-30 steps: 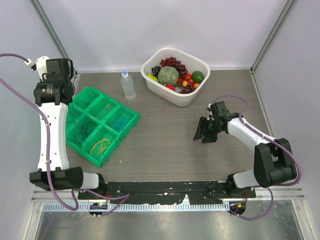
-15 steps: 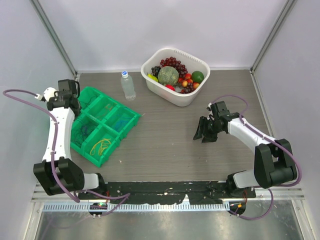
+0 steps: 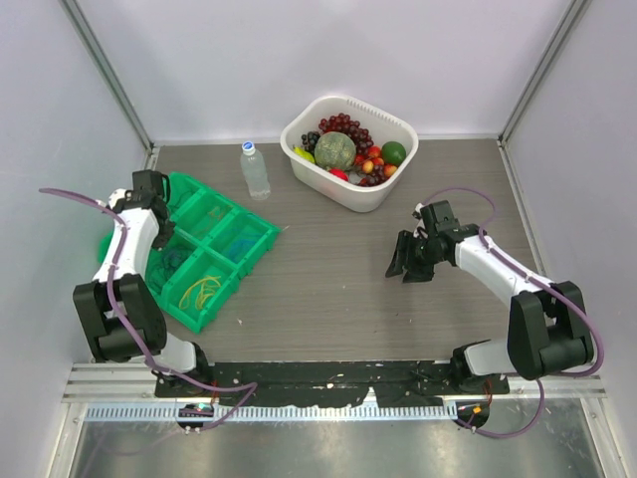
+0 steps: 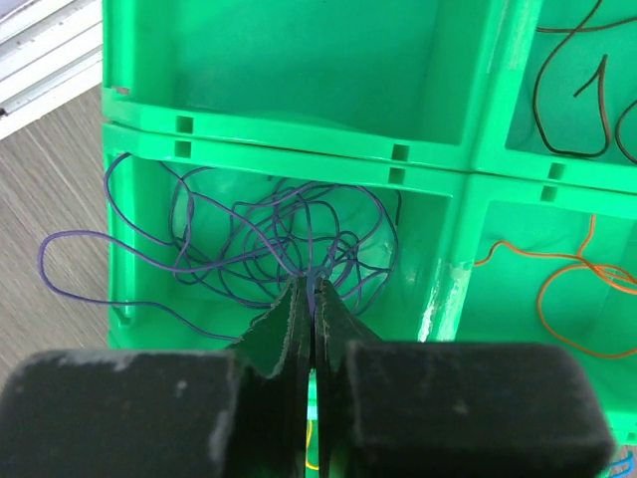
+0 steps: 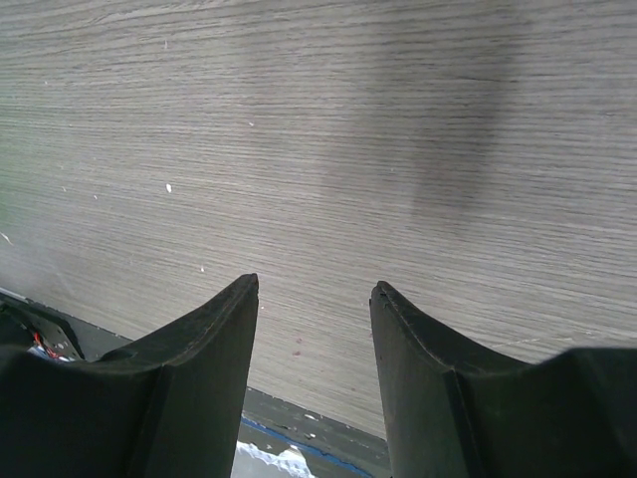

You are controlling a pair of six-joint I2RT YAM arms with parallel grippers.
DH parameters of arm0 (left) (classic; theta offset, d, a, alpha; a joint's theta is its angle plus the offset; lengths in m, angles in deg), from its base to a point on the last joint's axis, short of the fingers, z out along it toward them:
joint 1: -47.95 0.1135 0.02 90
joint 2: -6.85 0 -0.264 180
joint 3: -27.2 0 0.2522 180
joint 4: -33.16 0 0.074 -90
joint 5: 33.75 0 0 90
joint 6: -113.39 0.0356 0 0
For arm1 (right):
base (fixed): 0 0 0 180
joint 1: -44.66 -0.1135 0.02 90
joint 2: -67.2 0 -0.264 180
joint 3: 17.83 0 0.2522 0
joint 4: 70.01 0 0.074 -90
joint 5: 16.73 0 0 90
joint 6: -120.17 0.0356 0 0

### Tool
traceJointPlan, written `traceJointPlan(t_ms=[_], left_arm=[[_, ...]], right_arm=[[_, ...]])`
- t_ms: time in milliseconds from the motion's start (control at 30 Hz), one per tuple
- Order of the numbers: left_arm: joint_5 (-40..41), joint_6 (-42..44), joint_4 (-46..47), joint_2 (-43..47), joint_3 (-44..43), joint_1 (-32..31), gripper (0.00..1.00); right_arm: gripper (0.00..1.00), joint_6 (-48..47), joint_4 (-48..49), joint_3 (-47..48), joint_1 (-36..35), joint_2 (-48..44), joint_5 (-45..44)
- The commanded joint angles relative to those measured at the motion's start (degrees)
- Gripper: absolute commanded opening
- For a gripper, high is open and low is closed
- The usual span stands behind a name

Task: Untangle the cables

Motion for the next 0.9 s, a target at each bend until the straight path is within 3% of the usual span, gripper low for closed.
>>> traceJointPlan(t_ms=[0, 167, 367, 500, 700, 800, 867], left_arm=[[-2.0, -0.9, 1.9, 0.5, -0.3, 0.4, 0.14], [-3.8, -2.6, 1.0, 3.8, 0.8, 0.4, 0.53], [-4.8, -5.0, -0.9, 8.5, 2.4, 0.4, 0.70], [-3.9, -8.1, -4.7, 11.2, 2.1, 0.0, 0.88], [-1.8, -10.8, -8.4, 15.9, 1.2, -2.9, 0.98], [-4.8, -9.4, -6.4, 18.6, 1.0, -6.8, 0.98], [-10.2, -5.6, -0.6, 20.9, 2.1, -9.7, 0.90]], right_arm=[[0.54, -1.3, -0.8, 2.9, 0.2, -2.5, -1.3], [0.54, -1.4, -2.5, 4.2, 0.2, -3.4, -1.9], [0.54, -1.1, -3.9, 5.4, 0.2, -4.6, -1.8], [0.54, -1.6, -5.6, 6.6, 0.2, -5.6, -2.4], [0.54, -1.8, -7.1, 7.0, 0.2, -7.2, -3.1], [0.54, -2.1, -8.3, 7.8, 0.2, -7.6, -3.6], [0.54, -2.0, -9.1, 8.5, 0.2, -8.0, -3.7]])
